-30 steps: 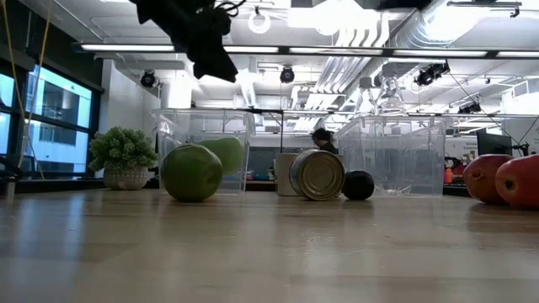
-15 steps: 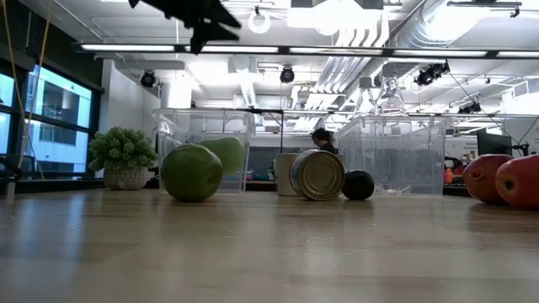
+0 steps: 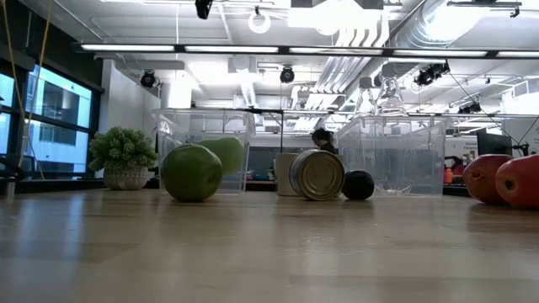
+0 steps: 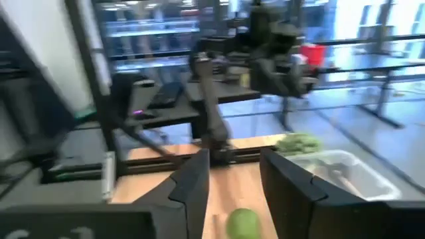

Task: Pick & Place Food Item
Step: Put the red apple into the left transparent bin

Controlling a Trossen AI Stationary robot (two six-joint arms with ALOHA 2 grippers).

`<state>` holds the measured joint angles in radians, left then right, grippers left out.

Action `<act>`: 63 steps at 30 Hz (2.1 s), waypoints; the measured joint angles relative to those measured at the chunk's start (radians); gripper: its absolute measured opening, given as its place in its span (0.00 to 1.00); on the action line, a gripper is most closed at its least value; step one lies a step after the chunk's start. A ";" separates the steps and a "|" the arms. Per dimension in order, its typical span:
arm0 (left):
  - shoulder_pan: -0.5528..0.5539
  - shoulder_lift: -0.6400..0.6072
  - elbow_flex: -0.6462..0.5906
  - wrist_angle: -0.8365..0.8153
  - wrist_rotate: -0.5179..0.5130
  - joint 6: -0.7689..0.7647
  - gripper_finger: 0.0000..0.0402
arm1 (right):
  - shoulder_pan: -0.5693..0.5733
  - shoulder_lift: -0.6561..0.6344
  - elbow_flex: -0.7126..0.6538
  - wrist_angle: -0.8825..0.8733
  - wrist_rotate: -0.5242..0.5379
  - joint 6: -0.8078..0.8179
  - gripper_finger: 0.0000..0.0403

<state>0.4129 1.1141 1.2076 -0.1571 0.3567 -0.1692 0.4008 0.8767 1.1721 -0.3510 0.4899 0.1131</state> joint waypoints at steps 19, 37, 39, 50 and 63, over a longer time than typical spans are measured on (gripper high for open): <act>0.221 -0.006 0.000 -0.135 0.163 -0.072 0.34 | -0.095 0.089 0.000 -0.147 0.346 0.303 0.34; 0.080 0.038 0.000 -0.130 0.155 -0.258 0.34 | -0.219 0.033 0.000 -0.792 -0.487 0.438 0.69; 0.044 0.056 0.000 -0.130 0.128 -0.258 0.34 | -0.219 0.016 0.000 -0.883 -0.539 0.481 0.67; -0.058 0.142 -0.001 -0.016 0.090 -0.224 0.34 | -0.219 0.005 0.000 -1.117 -0.462 0.930 0.61; -0.047 0.139 -0.001 -0.002 0.389 -0.203 0.34 | -0.218 0.063 0.000 -1.107 -0.391 1.146 0.67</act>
<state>0.3660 1.2530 1.2068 -0.1586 0.7460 -0.3726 0.1829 0.9396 1.1721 -1.4577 0.0994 1.2595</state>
